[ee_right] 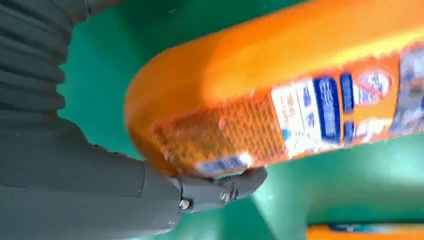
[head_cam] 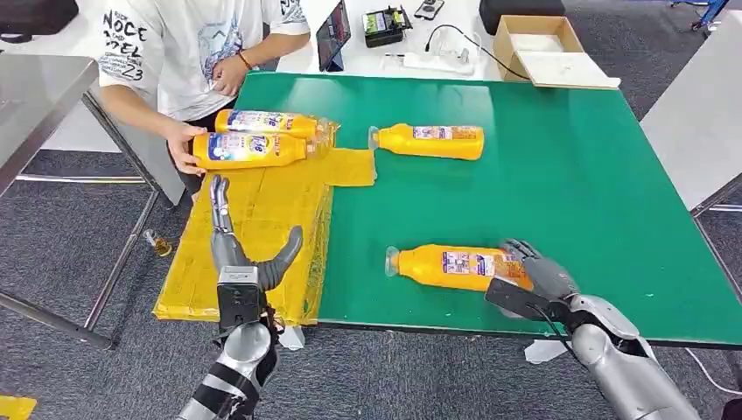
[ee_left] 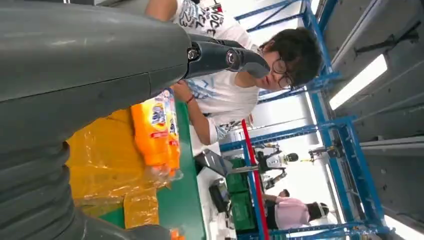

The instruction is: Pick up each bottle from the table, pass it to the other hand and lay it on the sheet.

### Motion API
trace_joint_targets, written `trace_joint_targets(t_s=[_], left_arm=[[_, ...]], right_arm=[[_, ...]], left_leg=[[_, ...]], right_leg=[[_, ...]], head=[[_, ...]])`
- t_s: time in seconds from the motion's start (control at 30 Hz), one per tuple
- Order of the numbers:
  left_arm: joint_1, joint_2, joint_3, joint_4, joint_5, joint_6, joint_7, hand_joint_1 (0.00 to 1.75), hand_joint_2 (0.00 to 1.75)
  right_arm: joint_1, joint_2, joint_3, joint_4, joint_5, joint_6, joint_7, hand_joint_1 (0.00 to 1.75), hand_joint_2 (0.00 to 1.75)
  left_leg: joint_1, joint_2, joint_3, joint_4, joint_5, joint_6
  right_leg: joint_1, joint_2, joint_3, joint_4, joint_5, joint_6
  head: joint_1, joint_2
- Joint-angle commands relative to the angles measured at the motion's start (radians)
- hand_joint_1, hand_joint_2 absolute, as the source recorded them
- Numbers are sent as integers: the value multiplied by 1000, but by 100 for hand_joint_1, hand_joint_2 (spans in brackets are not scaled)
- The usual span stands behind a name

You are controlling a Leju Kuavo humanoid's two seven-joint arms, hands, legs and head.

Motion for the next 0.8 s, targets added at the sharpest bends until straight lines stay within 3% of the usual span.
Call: trace_joint_targets(t_s=[0.03, 0.23, 0.73, 0.77, 0.8], left_arm=[[-66, 40, -50, 124, 21, 0, -31, 0, 175], [-75, 38, -57, 134, 25, 0, -31, 0, 175], [-82, 39, -66, 140, 50, -21, -31, 0, 175], [-83, 38, -67, 141, 53, -25, -31, 0, 175], [-87, 38, -71, 144, 55, -26, -31, 0, 175]], right_arm=[[-189, 207, 105, 362, 51, -112, -25, 0, 175], [-245, 286, 127, 436, 83, -158, -34, 0, 175], [-246, 253, 141, 433, 75, -111, -91, 0, 175], [-244, 247, 139, 431, 64, -96, -105, 3, 175], [-244, 233, 146, 426, 60, -81, -116, 31, 175]], left_leg=[[0, 10, 7, -2, -2, 1], [0, 9, 8, -2, -2, 1], [0, 3, 4, -1, -1, 1], [0, 4, 6, -1, -1, 1], [0, 3, 5, -1, -1, 1]], right_leg=[[1, 7, 5, -3, 1, -2], [1, 6, 5, -2, 0, -3], [1, 2, 3, -1, -1, -2], [1, 2, 5, -1, -1, -3], [1, 1, 4, -1, -1, -2]], head=[[0, 0], [0, 0], [0, 0], [0, 0], [0, 0]])
